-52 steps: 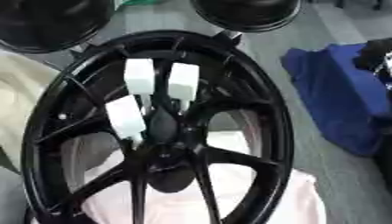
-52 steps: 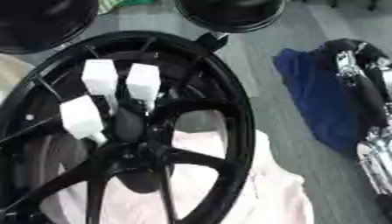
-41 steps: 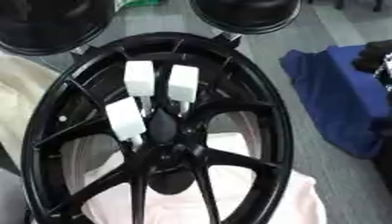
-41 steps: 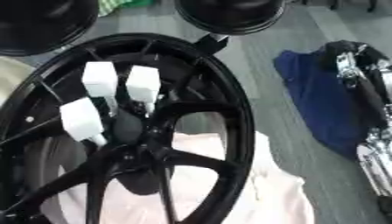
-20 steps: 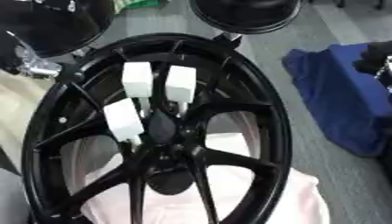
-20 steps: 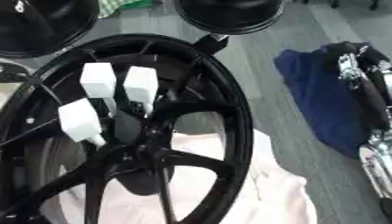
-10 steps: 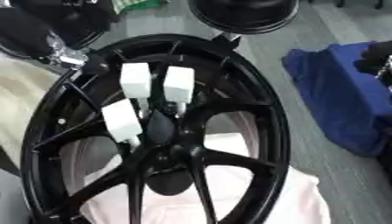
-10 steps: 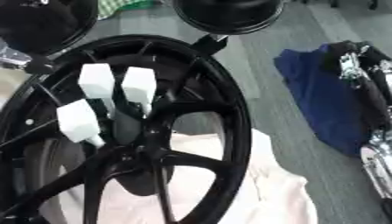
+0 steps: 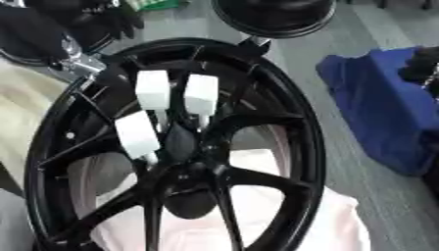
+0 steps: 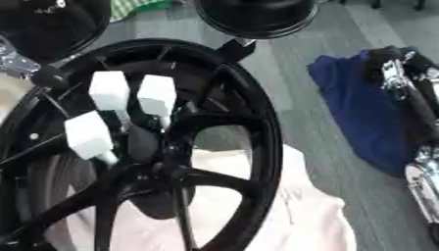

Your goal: Pull the pin out of the wheel hub.

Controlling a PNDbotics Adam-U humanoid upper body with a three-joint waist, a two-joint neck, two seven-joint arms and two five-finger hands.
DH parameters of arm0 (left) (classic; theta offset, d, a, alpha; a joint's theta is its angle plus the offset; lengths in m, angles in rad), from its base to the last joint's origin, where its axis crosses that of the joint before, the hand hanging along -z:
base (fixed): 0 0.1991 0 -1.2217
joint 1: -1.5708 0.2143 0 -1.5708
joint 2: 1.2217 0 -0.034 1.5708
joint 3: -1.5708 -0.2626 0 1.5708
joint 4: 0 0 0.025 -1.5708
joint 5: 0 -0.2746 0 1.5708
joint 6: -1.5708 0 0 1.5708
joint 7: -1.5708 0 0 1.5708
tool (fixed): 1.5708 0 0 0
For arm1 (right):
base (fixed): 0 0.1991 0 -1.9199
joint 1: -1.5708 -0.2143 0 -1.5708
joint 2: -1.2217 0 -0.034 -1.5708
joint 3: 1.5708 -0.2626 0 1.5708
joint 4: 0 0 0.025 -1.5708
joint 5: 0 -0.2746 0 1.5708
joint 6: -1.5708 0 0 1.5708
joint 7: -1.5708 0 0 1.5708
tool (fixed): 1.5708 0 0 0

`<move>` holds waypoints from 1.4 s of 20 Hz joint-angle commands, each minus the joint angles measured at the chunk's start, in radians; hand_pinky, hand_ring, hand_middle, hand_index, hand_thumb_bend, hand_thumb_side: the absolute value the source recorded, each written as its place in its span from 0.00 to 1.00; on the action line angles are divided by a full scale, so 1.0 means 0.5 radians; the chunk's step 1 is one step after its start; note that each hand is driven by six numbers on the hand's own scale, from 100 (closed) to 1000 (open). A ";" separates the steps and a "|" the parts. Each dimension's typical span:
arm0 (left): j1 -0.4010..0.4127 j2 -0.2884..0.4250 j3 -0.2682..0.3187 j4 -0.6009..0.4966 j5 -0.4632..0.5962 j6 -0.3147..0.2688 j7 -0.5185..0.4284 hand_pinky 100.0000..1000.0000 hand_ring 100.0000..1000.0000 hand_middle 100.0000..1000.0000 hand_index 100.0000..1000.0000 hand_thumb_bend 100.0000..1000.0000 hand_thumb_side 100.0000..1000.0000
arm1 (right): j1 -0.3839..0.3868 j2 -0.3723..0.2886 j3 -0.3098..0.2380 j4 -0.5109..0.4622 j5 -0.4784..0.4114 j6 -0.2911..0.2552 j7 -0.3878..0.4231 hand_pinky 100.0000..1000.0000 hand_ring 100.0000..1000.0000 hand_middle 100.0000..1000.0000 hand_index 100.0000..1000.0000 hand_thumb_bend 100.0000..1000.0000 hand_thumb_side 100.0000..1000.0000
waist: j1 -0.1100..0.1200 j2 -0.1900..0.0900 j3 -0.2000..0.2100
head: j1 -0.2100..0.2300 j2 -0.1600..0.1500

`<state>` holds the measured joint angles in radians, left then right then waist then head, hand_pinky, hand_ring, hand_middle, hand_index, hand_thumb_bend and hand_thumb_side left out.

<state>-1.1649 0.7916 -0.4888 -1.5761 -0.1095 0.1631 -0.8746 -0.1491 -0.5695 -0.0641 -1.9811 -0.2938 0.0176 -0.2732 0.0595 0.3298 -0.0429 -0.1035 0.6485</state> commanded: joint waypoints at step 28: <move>-0.047 -0.043 -0.108 -0.084 -0.032 0.206 -0.054 0.88 0.73 0.68 0.81 0.62 0.47 | -0.027 -0.033 0.000 -0.038 -0.014 0.017 -0.007 0.73 0.62 0.56 0.63 0.00 0.57 | 0.001 -0.036 -0.024 | 0.045 0.032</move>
<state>-1.1715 0.7586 -0.5450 -1.6092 -0.1177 0.2518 -0.8914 -0.1547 -0.5681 -0.0607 -1.9811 -0.2974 0.0235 -0.2769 0.0643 0.3300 -0.0542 -0.0847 0.6623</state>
